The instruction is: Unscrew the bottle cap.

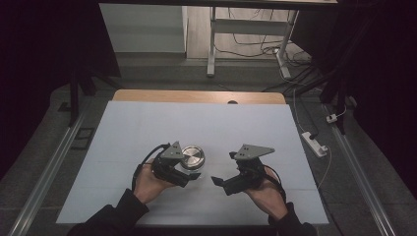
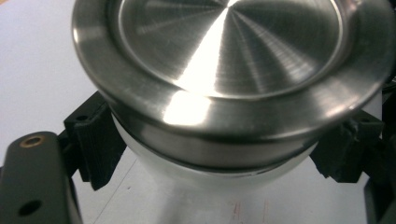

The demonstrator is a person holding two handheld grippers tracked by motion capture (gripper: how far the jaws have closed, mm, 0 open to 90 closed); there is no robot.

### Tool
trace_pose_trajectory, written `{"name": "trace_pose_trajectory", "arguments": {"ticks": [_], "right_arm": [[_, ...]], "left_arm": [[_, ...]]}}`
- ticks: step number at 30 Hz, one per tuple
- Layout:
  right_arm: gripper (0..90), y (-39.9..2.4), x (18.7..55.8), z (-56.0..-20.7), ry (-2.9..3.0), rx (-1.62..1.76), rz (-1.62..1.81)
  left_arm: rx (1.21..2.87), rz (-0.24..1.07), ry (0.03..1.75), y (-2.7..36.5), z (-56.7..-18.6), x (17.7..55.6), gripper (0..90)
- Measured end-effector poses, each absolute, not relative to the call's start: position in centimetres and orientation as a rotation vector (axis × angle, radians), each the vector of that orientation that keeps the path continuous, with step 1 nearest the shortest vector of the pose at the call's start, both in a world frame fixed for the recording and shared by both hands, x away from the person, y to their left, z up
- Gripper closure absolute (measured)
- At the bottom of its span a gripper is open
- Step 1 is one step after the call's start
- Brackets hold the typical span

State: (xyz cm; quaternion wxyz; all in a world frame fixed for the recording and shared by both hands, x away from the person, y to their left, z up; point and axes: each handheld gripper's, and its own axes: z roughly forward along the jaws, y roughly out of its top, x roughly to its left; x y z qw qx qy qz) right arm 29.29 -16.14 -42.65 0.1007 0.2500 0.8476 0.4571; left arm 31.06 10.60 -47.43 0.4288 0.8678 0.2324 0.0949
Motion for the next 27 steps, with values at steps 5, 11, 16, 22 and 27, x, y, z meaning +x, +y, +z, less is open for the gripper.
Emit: {"name": "trace_pose_trajectory", "arguments": {"ticks": [5,11,16,22,27], "right_arm": [[0.0,-14.7,29.8,-41.7,2.49,0.727,1.346],[0.0,-12.7,30.6,-41.2,2.517,0.707,1.343],[0.0,-11.0,31.2,-41.5,2.538,0.68,1.314],[0.0,-9.7,32.0,-41.8,2.553,0.67,1.307],[0.6,-8.4,32.1,-42.1,2.566,0.636,1.283]], "left_arm": [[2.173,0.242,0.582,10.6,-47.5,31.1,15.7],[2.174,0.242,0.595,10.6,-47.6,31.2,15.7],[2.185,0.241,0.594,10.5,-47.7,31.3,15.7],[2.189,0.238,0.593,10.2,-47.8,31.3,15.8],[2.198,0.234,0.585,10.1,-47.8,31.3,15.8]]}}
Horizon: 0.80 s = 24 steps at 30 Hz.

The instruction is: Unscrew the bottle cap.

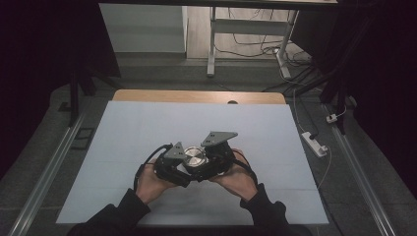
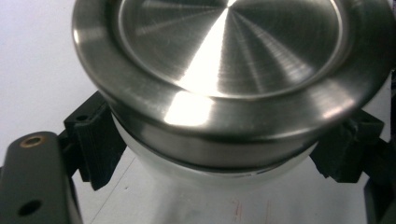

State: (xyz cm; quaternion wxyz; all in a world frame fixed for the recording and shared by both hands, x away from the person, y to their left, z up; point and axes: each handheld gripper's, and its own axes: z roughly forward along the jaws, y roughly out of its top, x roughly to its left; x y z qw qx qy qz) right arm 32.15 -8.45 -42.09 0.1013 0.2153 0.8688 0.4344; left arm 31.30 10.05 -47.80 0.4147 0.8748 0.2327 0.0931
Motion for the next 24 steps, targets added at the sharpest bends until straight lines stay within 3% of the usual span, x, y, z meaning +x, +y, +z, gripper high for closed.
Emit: {"name": "trace_pose_trajectory", "arguments": {"ticks": [9,10,19,24], "right_arm": [[12.2,-7.6,32.5,-42.7,2.607,0.561,1.274],[17.1,-7.6,32.6,-42.8,2.606,0.557,1.269],[18.6,-8.4,33.4,-42.9,2.669,0.449,1.34],[18.5,-9.2,34.6,-42.8,2.779,0.16,1.44]], "left_arm": [[2.192,0.233,0.57,10.0,-47.6,31.2,15.7],[2.193,0.232,0.567,10.0,-47.5,31.2,15.8],[2.215,0.19,0.497,10.2,-47.3,31.3,15.7],[2.214,0.131,0.405,10.4,-47.2,31.4,15.7]]}}
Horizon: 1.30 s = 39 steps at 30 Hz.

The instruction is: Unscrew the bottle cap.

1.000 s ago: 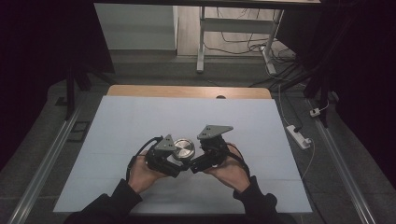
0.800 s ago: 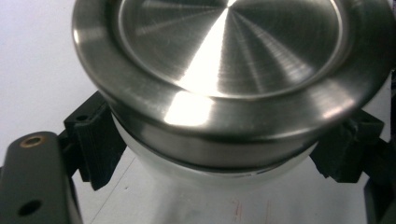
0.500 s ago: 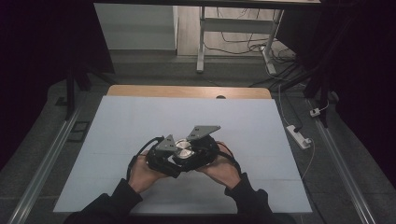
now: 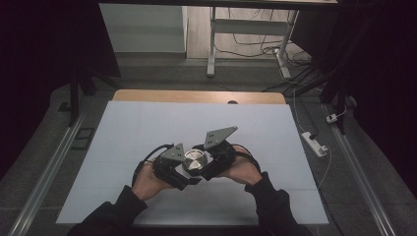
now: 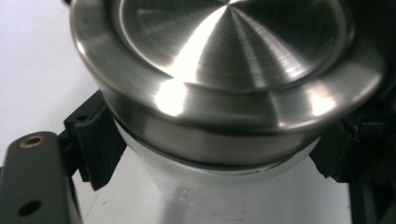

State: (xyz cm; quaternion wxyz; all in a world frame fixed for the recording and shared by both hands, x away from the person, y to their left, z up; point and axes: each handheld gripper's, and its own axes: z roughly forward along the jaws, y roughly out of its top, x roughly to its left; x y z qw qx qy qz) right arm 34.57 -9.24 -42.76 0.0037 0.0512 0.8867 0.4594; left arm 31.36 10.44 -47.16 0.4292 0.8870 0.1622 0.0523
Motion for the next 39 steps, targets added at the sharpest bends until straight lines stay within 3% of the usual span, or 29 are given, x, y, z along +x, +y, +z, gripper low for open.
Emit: {"name": "trace_pose_trajectory", "arguments": {"ticks": [4,5,6,9,20,29,32,33,39], "right_arm": [[13.9,-9.5,35.1,-42.8,2.818,0.123,1.463],[3.6,-9.5,34.9,-42.6,2.79,0.201,1.431],[1.4,-9.7,34.7,-42.4,2.769,0.229,1.417],[0.0,-10.3,34.1,-41.5,2.663,0.401,1.418],[3.6,-9.4,31.7,-40.7,2.52,0.742,1.286],[6.3,-8.7,32.1,-41.9,2.528,0.716,1.313],[10.4,-8.5,32.4,-42.4,2.548,0.694,1.309],[16.5,-8.5,32.6,-42.7,2.567,0.682,1.325],[18.0,-8.6,32.7,-42.7,2.607,0.532,1.33]], "left_arm": [[2.206,0.122,0.4,10.3,-47.3,31.3,15.7],[2.194,0.123,0.417,10.3,-47.3,31.4,15.7],[2.194,0.127,0.424,10.4,-47.3,31.5,15.7],[2.18,0.148,0.473,10.6,-47.4,31.5,15.7],[2.191,0.213,0.606,10.5,-47.9,31.8,15.7],[2.182,0.213,0.599,10.2,-47.7,31.5,15.7],[2.185,0.206,0.589,10.1,-47.6,31.5,15.8],[2.191,0.204,0.584,10.0,-47.6,31.4,15.7],[2.202,0.182,0.542,10.1,-47.5,31.5,15.7]]}}
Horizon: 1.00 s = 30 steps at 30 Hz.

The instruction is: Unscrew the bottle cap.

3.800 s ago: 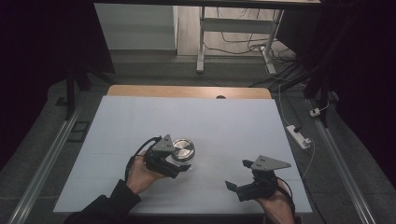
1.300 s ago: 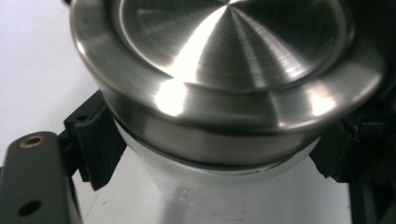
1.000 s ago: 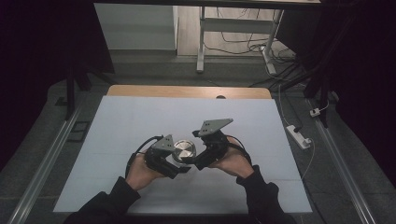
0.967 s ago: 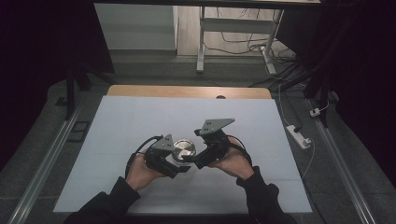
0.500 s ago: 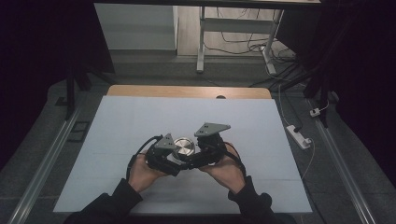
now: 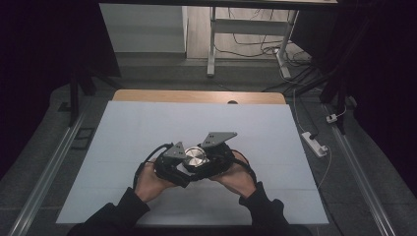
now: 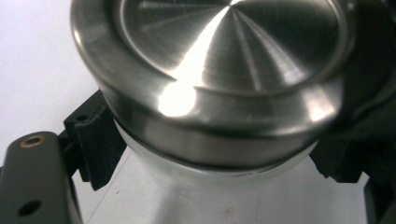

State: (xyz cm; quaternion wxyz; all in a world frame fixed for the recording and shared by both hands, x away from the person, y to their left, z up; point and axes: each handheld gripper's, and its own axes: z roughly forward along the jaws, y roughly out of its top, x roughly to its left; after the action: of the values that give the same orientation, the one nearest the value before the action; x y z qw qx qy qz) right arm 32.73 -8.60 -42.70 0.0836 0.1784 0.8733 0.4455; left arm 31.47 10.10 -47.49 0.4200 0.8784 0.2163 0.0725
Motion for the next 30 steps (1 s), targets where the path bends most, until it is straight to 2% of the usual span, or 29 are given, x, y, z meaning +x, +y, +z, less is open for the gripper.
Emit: {"name": "trace_pose_trajectory", "arguments": {"ticks": [9,12,16,18,26,27,28,30], "right_arm": [[19.3,-10.0,33.9,-42.4,2.742,0.196,1.448],[18.3,-10.4,34.3,-42.6,2.768,0.133,1.504],[1.4,-10.6,34.5,-42.3,2.738,0.314,1.513],[0.8,-10.6,34.4,-42.1,2.722,0.356,1.503],[6.5,-8.6,32.8,-41.8,2.552,0.556,1.32],[11.4,-8.1,32.3,-41.9,2.518,0.545,1.293],[11.4,-8.1,32.3,-41.9,2.518,0.545,1.293],[16.8,-7.7,32.0,-42.1,2.509,0.525,1.277]], "left_arm": [[2.191,0.055,0.371,10.3,-47.5,31.6,15.7],[2.179,0.036,0.362,10.2,-47.6,31.6,15.7],[2.169,0.119,0.463,10.5,-47.3,31.6,15.8],[2.163,0.145,0.503,10.6,-47.3,31.6,15.7],[2.18,0.225,0.6,10.5,-47.1,31.5,15.7],[2.184,0.228,0.601,10.4,-47.1,31.5,15.7],[2.18,0.228,0.603,10.3,-47.1,31.4,15.7],[2.181,0.225,0.597,10.2,-47.0,31.3,15.8]]}}
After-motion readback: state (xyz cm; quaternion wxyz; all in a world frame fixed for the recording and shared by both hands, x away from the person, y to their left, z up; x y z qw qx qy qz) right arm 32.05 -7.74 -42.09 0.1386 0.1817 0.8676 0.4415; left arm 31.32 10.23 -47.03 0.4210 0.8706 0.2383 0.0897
